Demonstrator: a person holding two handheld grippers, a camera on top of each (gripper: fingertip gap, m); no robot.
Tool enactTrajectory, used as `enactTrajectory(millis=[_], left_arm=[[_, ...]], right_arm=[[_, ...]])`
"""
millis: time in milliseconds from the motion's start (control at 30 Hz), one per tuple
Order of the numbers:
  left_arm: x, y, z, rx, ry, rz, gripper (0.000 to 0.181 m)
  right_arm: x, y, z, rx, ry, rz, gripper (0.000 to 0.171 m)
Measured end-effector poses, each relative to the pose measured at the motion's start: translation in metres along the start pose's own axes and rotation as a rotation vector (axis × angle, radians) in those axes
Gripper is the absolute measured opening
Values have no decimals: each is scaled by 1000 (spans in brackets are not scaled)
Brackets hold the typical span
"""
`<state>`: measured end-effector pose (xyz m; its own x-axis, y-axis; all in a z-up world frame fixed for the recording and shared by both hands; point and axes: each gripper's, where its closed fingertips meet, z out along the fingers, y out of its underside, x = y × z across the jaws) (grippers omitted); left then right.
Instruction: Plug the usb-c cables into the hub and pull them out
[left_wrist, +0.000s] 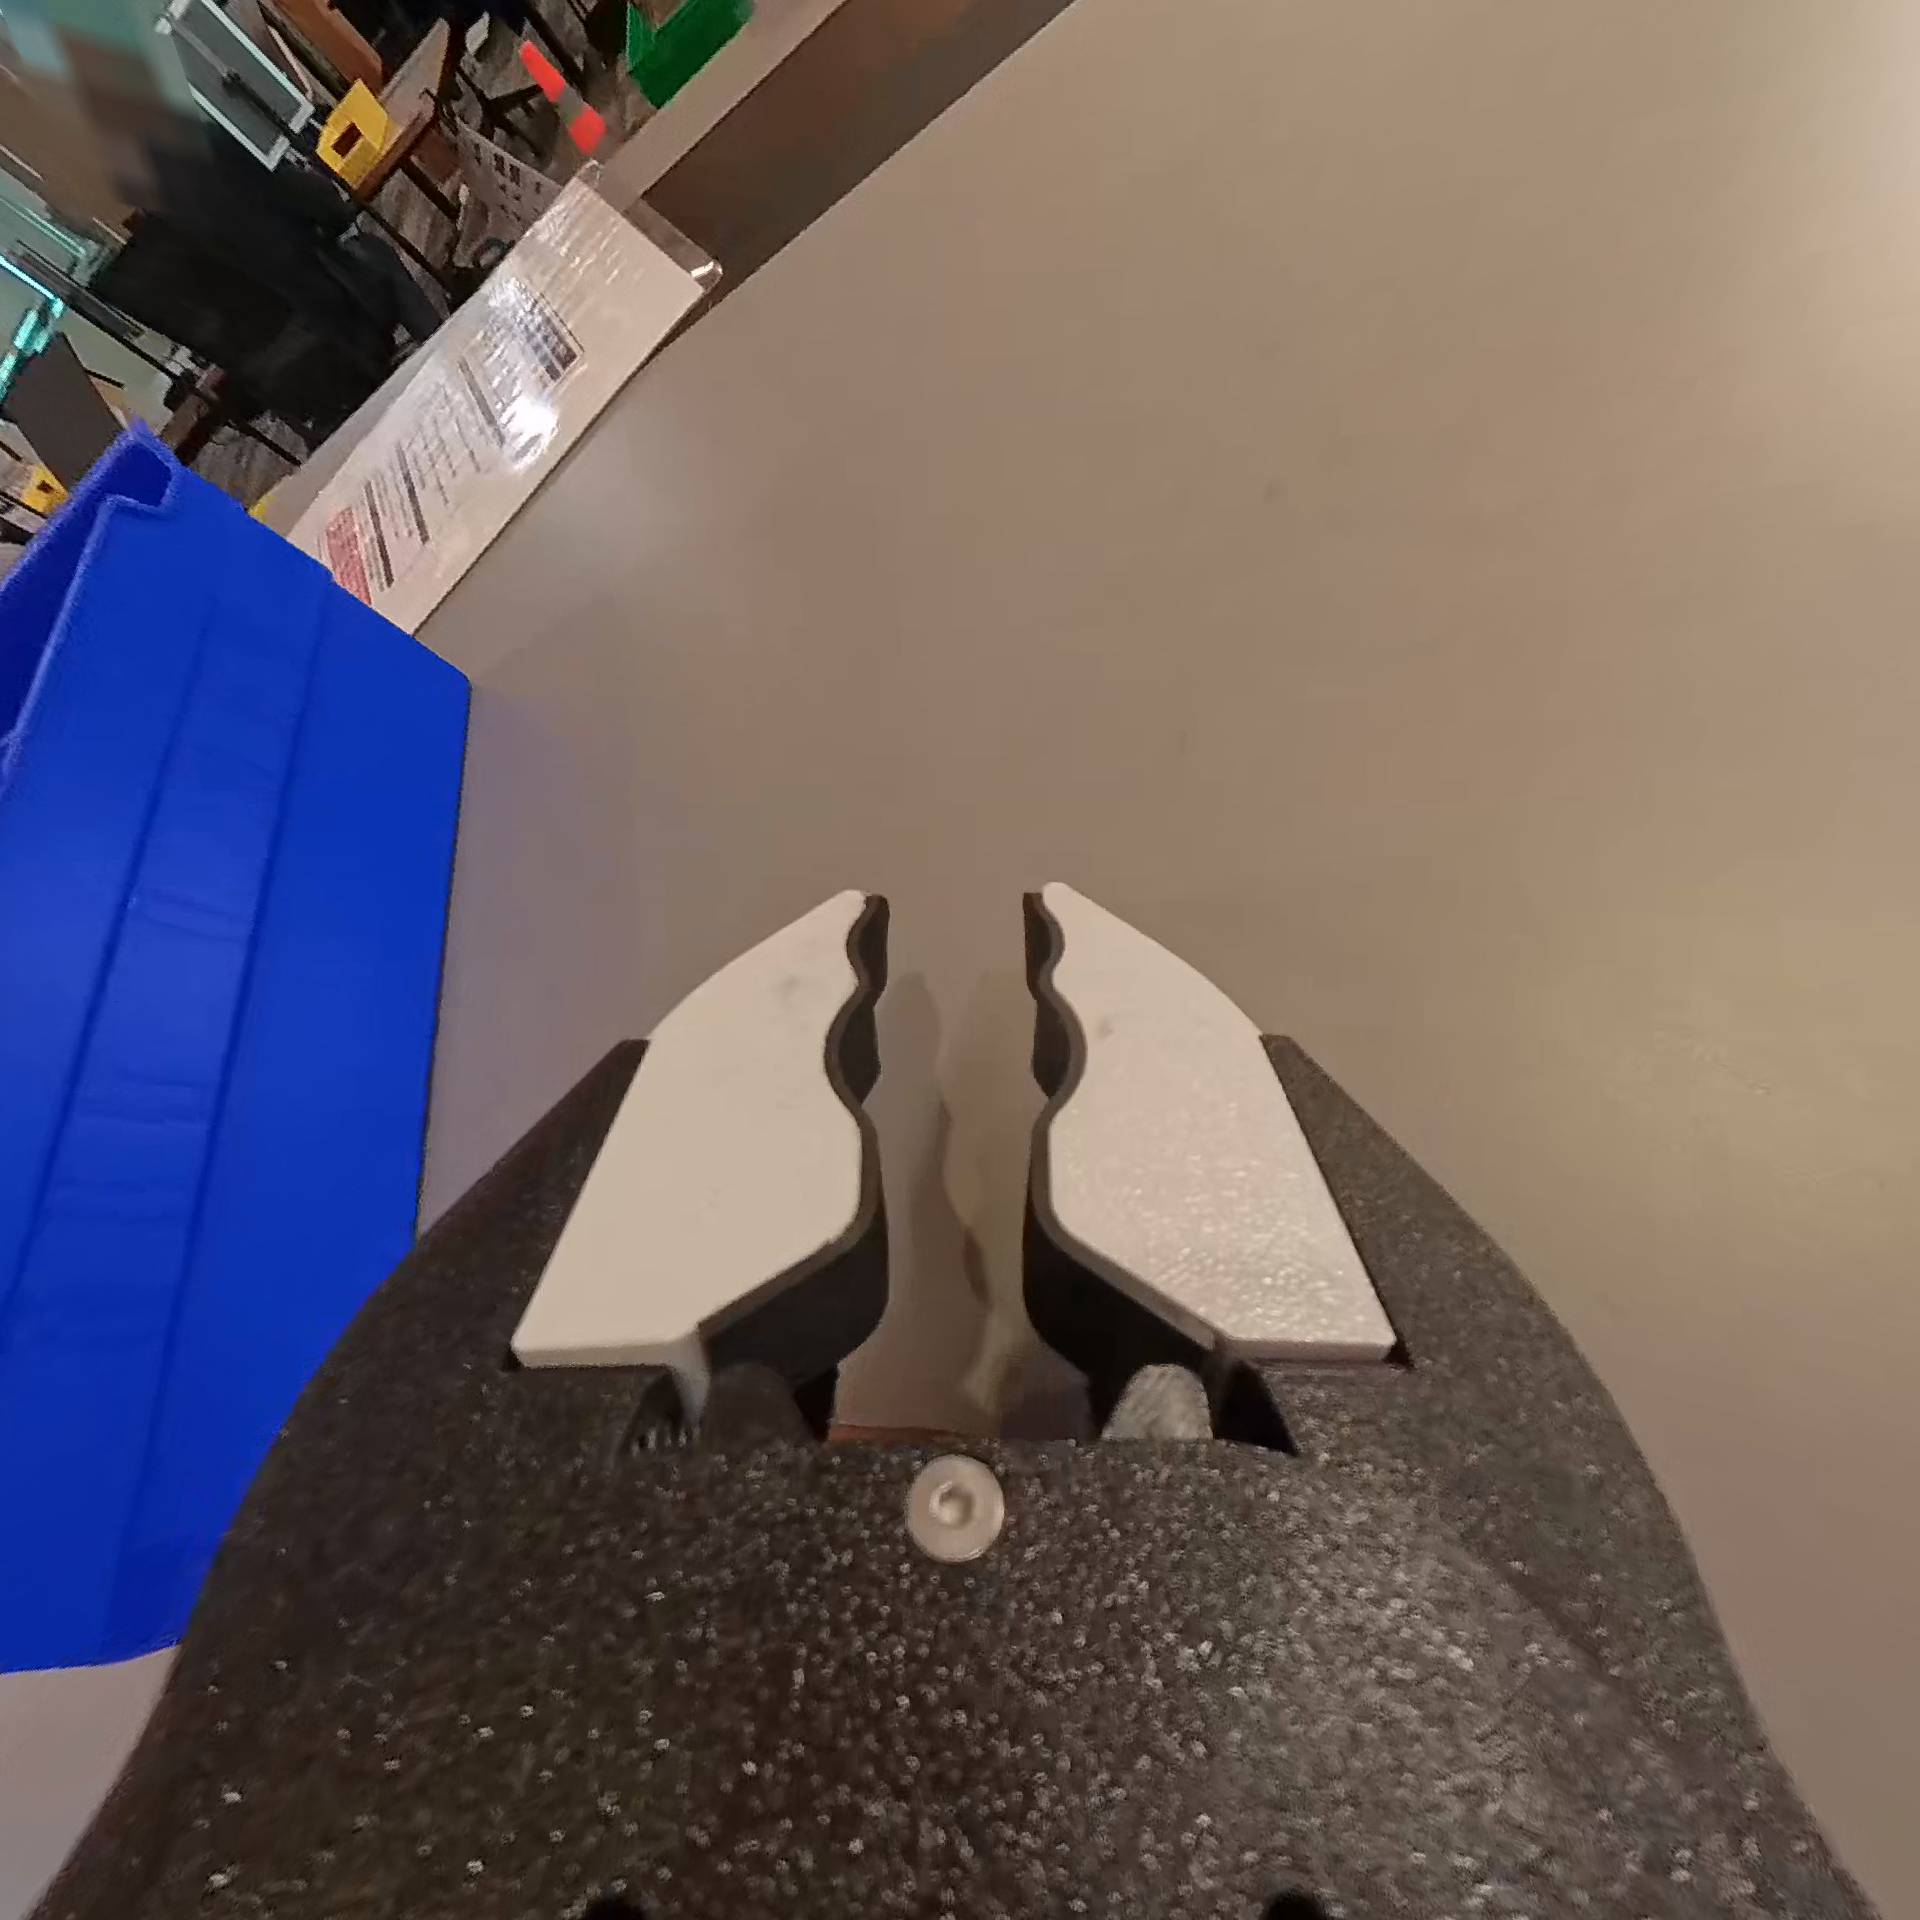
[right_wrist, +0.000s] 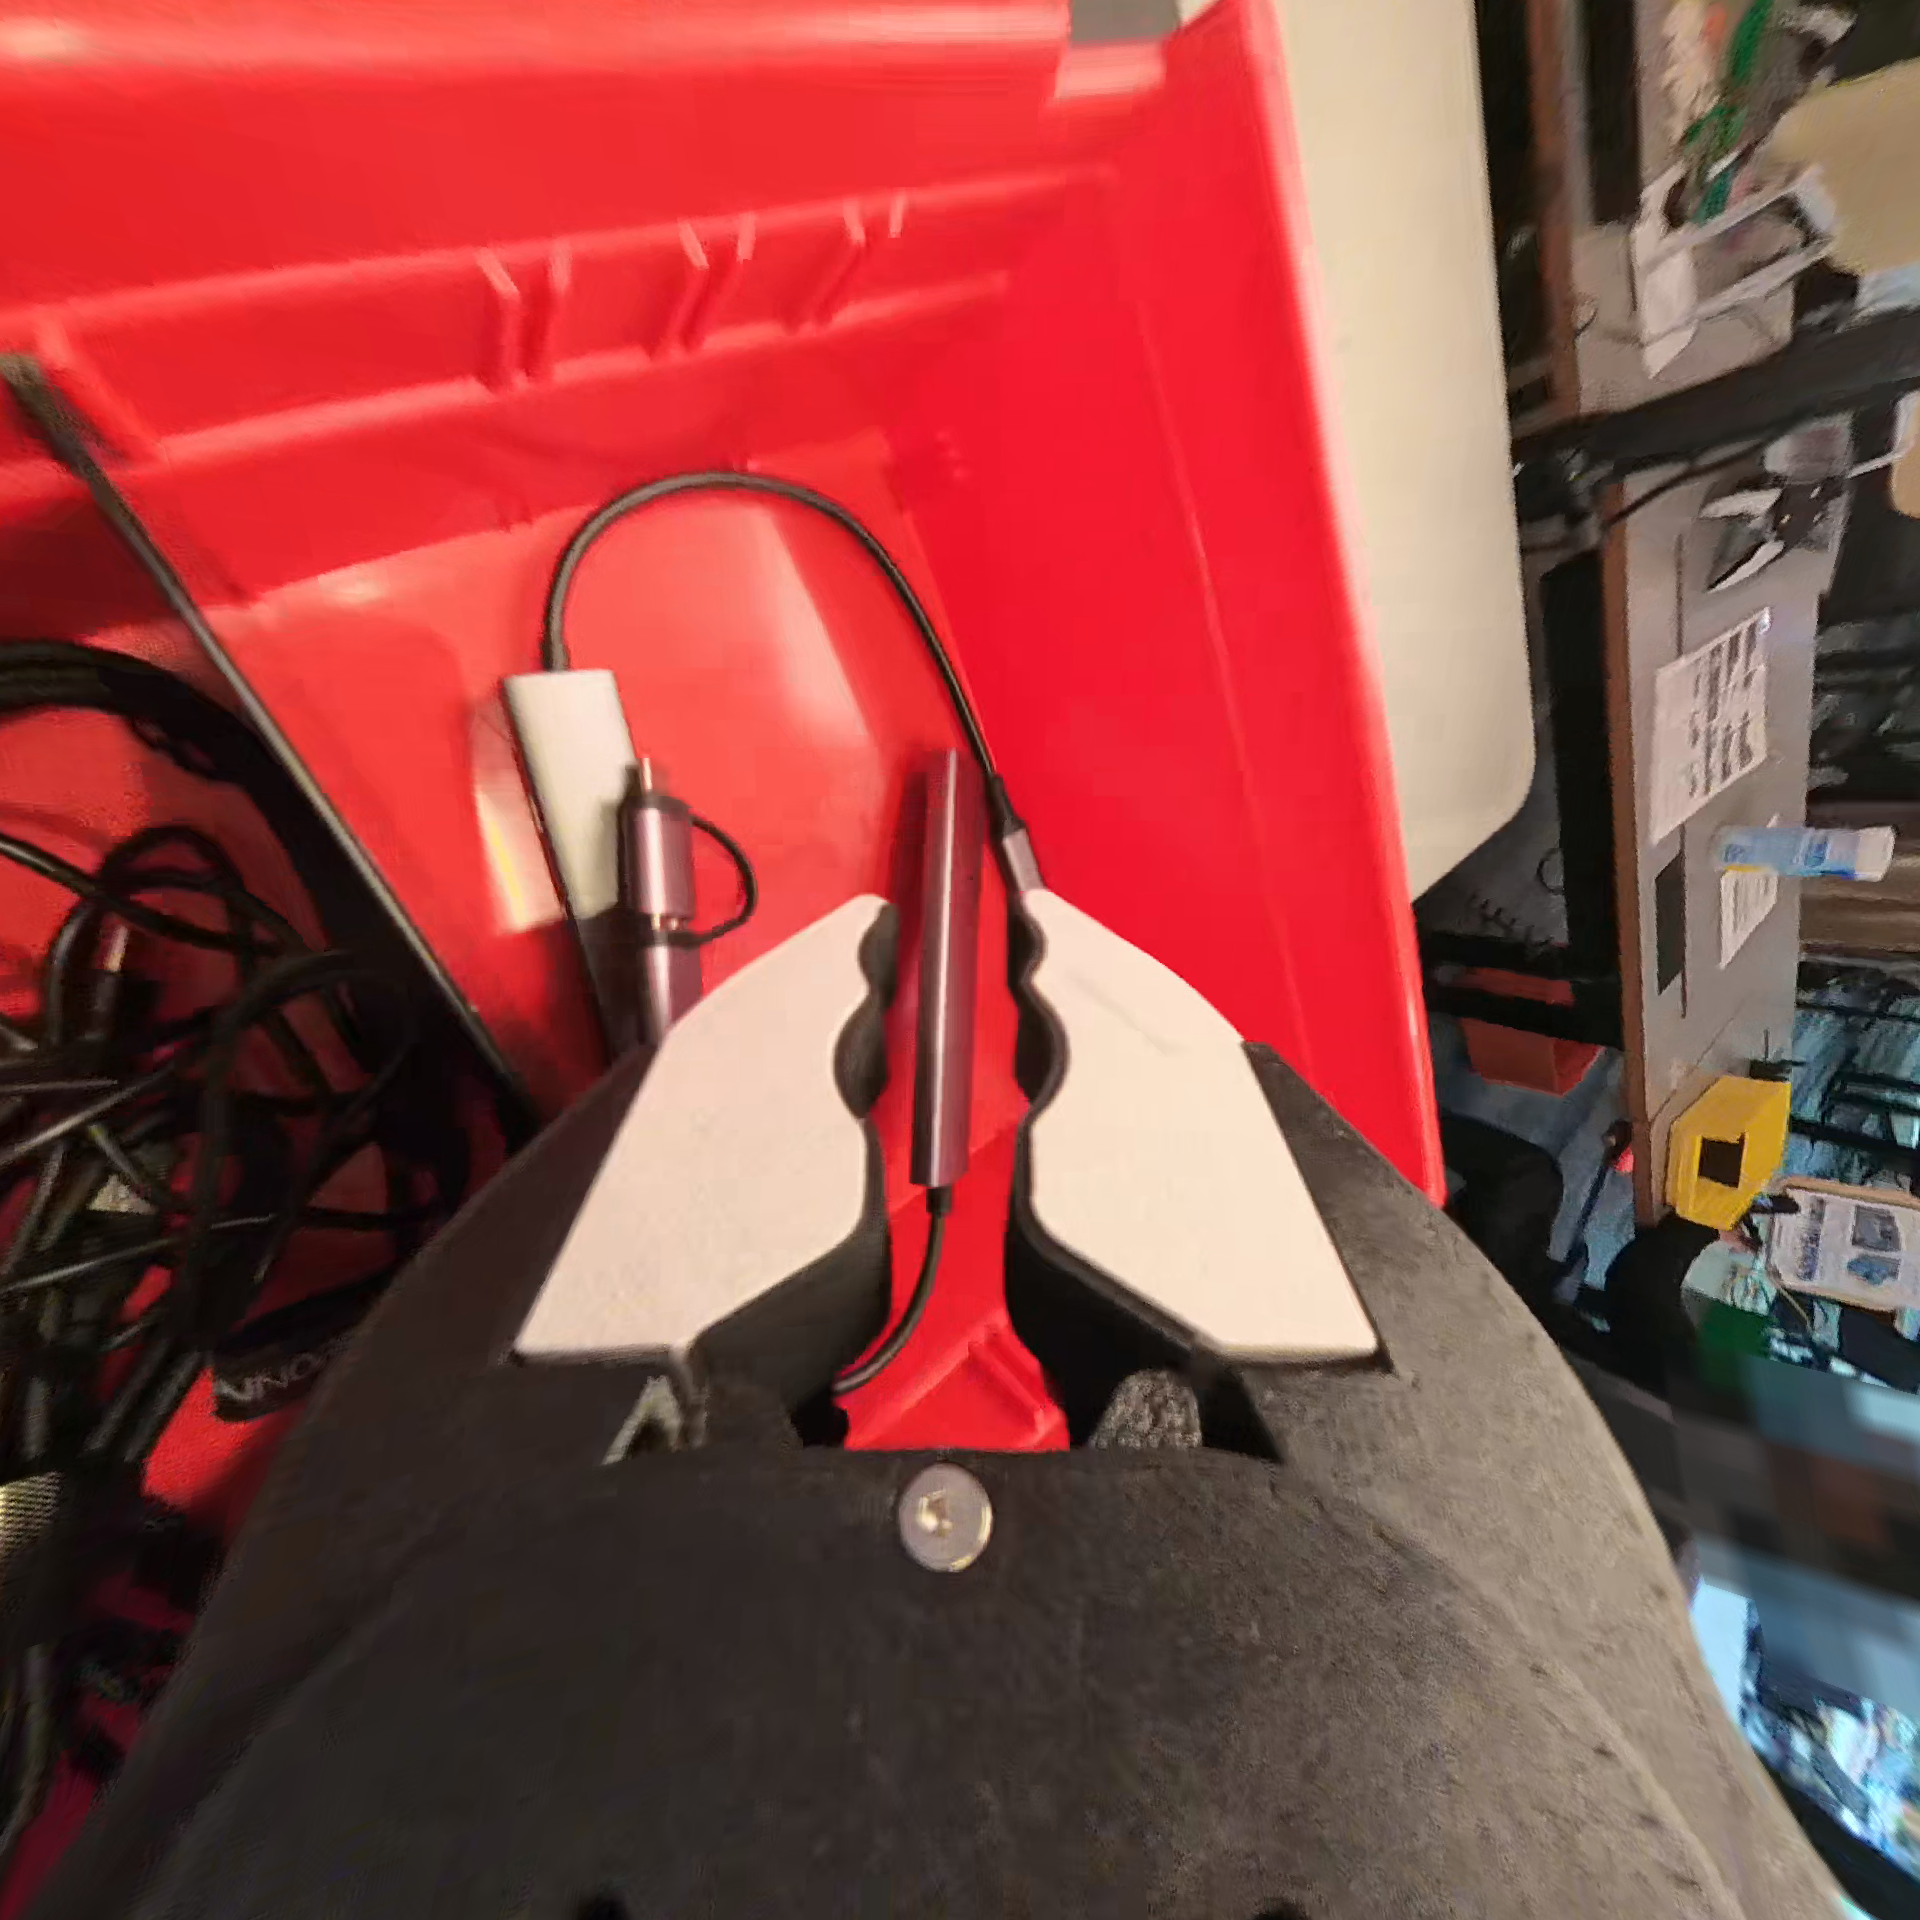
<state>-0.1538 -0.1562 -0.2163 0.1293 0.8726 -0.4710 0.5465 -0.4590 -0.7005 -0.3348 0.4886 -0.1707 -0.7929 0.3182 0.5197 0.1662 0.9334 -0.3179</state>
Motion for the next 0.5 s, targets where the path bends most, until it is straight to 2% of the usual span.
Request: enactTrajectory(millis=[33, 100, 233, 367, 500], left_arm=[[-1, 1, 0, -7, 7, -19, 27], [-3, 2, 1, -19, 16, -51, 29], [-2, 3, 1, -21, 24, -62, 30], [1, 3, -1, -21, 47, -76, 31], [2, 3, -1, -18, 83, -96, 37]], right_arm=[[2, 3, 2, -31, 12, -5, 27], [10, 1, -4, -8, 71, -2, 27], [17, -7, -45, 129, 166, 117, 27], [-24, -16, -102, 355, 139, 275, 28], [-88, -24, -147, 633, 77, 548, 35]])
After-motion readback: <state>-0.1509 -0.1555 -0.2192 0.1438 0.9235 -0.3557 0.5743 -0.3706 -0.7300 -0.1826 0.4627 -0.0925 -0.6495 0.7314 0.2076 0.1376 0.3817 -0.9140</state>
